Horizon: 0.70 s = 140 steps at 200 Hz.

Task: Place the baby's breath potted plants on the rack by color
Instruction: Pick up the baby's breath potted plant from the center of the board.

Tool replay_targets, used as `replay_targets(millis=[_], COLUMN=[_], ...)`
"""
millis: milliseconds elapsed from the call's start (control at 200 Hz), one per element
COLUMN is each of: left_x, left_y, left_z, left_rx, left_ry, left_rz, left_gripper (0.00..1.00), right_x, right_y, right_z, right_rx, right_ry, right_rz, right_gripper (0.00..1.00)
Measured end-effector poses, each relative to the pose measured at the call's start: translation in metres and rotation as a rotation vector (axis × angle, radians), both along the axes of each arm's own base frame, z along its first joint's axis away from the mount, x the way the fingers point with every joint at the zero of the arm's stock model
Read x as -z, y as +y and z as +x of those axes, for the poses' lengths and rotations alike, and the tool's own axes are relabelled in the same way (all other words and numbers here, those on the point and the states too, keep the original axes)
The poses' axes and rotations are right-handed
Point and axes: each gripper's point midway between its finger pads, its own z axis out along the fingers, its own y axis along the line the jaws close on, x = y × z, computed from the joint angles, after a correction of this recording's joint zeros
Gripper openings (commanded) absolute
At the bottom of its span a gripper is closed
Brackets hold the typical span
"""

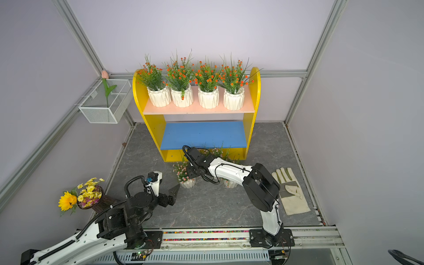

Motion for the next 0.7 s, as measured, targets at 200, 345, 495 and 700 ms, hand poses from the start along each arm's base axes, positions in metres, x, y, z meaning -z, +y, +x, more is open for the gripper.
replay_targets(millis=[200,345,495,700], left_x=[-0.001,-0.004,-0.006,-0.011], left_y=[-0.001,-0.002,-0.004,-0.014], left_z=[0.000,0.000,0.000,-0.002], left_rx=[0.000,0.005,0.011,0.054], left_ry=[0.000,-0.005,-0.009,-0.015], left_rz=[-0.008,-0.021,-0.034,-0.067], left_gripper=[1.00,1.00,1.00,1.00], right_x=[-0.020,-0.047,-0.063,-0.059], right_y=[-0.023,-0.031,-0.038,-0.051], right_z=[-0.021,-0.029,-0.031,-0.029], right_rx=[-0.043,-0.068,-0.076,-0.070], right_ry=[0.016,0.004,0.005,0.053], right_rz=[-0.029,0.000,0.050,0.066], right_gripper=[0.10,0.10,0.10,0.09])
